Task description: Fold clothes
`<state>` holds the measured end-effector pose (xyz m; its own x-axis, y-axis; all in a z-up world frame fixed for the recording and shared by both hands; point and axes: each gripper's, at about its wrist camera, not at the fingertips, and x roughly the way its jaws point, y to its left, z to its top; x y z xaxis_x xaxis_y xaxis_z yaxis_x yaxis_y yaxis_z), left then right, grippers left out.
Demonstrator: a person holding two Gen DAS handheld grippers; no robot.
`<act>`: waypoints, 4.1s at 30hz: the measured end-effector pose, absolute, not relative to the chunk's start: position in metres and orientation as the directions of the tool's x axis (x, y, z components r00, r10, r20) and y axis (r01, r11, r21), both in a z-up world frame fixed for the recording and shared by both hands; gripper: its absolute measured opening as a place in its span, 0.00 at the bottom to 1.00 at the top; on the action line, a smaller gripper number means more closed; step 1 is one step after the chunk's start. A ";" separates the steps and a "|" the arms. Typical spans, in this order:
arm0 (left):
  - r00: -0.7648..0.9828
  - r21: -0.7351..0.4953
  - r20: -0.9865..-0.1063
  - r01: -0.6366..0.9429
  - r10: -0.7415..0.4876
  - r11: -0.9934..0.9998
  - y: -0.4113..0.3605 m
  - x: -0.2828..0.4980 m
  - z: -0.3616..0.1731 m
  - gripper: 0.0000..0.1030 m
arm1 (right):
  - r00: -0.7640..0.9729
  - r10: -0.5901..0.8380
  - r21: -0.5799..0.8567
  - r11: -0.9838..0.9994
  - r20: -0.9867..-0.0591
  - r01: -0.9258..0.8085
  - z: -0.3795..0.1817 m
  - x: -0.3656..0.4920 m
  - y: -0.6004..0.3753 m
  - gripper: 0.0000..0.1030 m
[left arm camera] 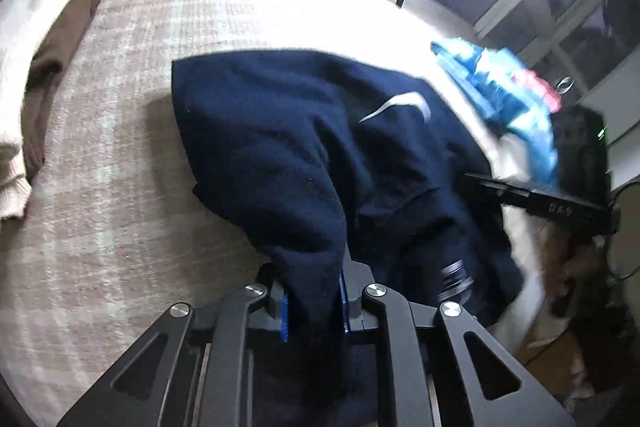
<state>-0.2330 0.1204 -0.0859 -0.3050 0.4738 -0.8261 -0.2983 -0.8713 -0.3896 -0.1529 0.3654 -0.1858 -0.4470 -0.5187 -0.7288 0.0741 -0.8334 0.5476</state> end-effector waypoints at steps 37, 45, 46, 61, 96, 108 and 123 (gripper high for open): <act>-0.628 -0.111 -0.724 -0.302 0.286 -0.947 -0.216 -0.319 0.029 0.14 | -0.579 -0.629 0.493 -0.773 -0.518 0.399 -0.027 -0.335 0.045 0.12; -0.465 -0.307 -0.799 -0.229 0.381 -0.924 -0.253 -0.344 -0.067 0.25 | -0.447 -0.554 0.493 -0.831 -0.703 0.257 -0.116 -0.351 0.061 0.21; -0.463 -0.312 -0.802 -0.214 0.378 -0.926 -0.258 -0.343 -0.061 0.25 | -0.456 -0.549 0.483 -0.835 -0.701 0.262 -0.107 -0.348 0.065 0.21; -0.492 -0.035 -0.859 -0.221 0.143 -0.975 -0.212 -0.432 -0.044 0.30 | -0.461 -0.525 0.355 -0.841 -0.715 0.407 -0.084 -0.447 0.005 0.22; -0.437 -0.068 -0.890 -0.149 0.127 -0.986 -0.215 -0.259 -0.072 0.37 | -0.381 -0.373 0.194 -0.881 -0.846 0.431 -0.107 -0.266 0.046 0.50; -0.562 -0.175 -0.820 0.056 0.114 -0.983 -0.203 -0.171 -0.017 0.68 | -0.459 -0.240 0.223 -0.971 -0.855 0.090 -0.075 -0.191 0.116 0.56; -0.615 -0.129 -0.788 0.124 0.026 -0.984 -0.097 -0.082 0.029 0.75 | -0.550 -0.205 0.098 -0.971 -0.809 0.218 -0.035 -0.103 0.135 0.58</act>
